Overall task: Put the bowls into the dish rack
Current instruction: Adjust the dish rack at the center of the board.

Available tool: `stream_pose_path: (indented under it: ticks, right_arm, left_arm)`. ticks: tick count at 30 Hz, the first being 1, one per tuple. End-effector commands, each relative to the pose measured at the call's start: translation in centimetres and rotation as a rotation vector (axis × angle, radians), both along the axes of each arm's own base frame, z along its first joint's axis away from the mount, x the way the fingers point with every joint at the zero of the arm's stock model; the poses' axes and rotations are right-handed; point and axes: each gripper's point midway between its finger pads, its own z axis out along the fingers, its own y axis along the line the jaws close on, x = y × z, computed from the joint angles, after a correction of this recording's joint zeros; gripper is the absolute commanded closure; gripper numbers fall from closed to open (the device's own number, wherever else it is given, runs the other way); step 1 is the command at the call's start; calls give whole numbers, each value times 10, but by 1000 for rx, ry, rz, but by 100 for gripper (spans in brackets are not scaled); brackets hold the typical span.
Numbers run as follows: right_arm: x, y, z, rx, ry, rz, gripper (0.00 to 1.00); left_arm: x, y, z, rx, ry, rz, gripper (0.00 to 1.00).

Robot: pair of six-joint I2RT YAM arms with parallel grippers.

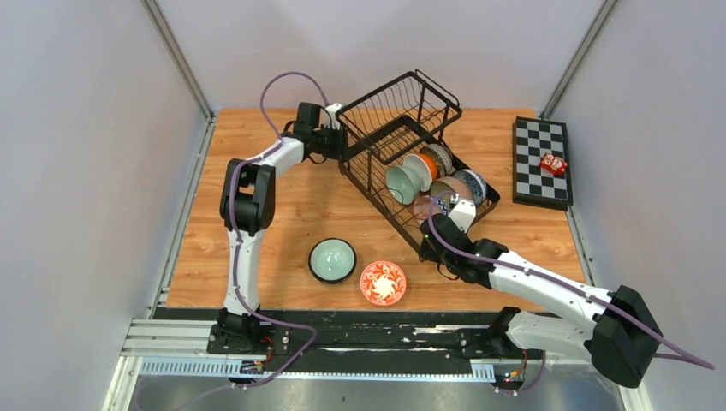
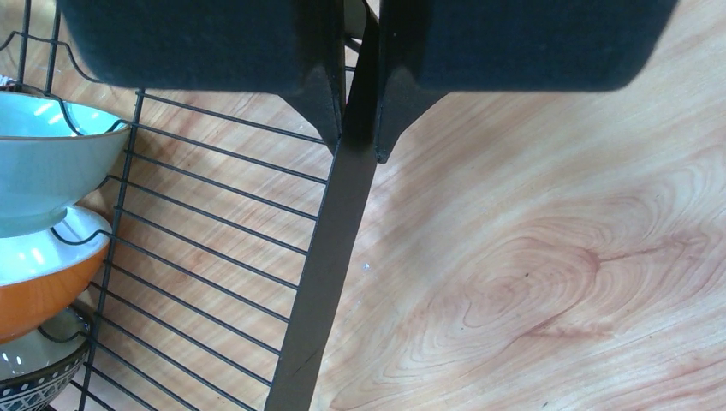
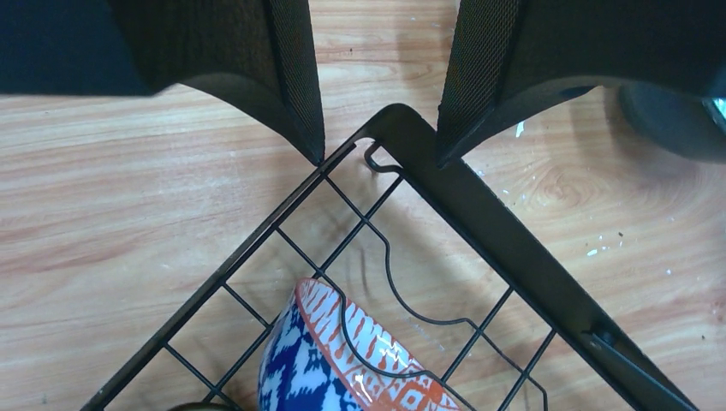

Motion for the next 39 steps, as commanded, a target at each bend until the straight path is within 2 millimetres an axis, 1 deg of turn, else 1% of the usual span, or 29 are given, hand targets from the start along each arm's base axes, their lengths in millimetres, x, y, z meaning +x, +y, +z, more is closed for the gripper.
stream_pose_path:
  ticks: [1, 5, 7, 12, 15, 18, 19, 22, 23, 24, 27, 29, 33, 34, 37, 39]
  right_arm:
    - [4, -7, 1, 26, 6, -101, 47]
    - [8, -19, -1, -9, -13, -156, 48]
    - [10, -21, 1, -10, -22, -167, 50]
    - [17, -27, 5, -27, -44, -201, 58]
    - [21, -30, 8, -40, -59, -214, 64]
    - [26, -36, 9, -53, -65, -232, 67]
    - [27, -38, 10, -53, -67, -236, 67]
    - [32, -44, 13, -58, -75, -249, 68]
    - [34, -45, 14, -59, -76, -250, 68]
    - [35, -47, 15, -63, -78, -249, 67]
    - [36, -54, 21, -76, -93, -258, 59]
    - [35, -61, 28, -93, -109, -264, 58]
    - [29, -70, 43, -88, -139, -267, 51]
    - [27, -71, 46, -83, -141, -267, 50]
    - [22, -68, 56, -46, -146, -234, 47]
    - [18, -63, 58, -17, -141, -203, 46]
  left_arm:
    - [-4, 10, -6, -16, 123, 195, 100]
    - [-9, 18, -2, -3, 111, 239, 100]
    - [-11, 21, -1, -5, 111, 261, 100]
    - [-19, 31, 1, -3, 114, 310, 100]
    - [-28, 43, 0, 0, 124, 366, 100]
    - [-37, 54, 5, -21, 127, 428, 100]
    - [-39, 58, 11, -29, 118, 448, 100]
    - [-50, 67, 18, -50, 108, 508, 100]
    - [-55, 69, 17, -53, 118, 529, 100]
    - [-57, 72, 20, -64, 106, 549, 100]
    - [-69, 80, 21, -88, 112, 622, 100]
    - [-77, 85, 23, -113, 108, 664, 100]
    - [-90, 95, 25, -134, 103, 736, 100]
    - [-95, 98, 23, -141, 107, 755, 100]
    - [-105, 101, 25, -195, 109, 802, 100]
    - [-110, 105, 26, -219, 103, 842, 100]
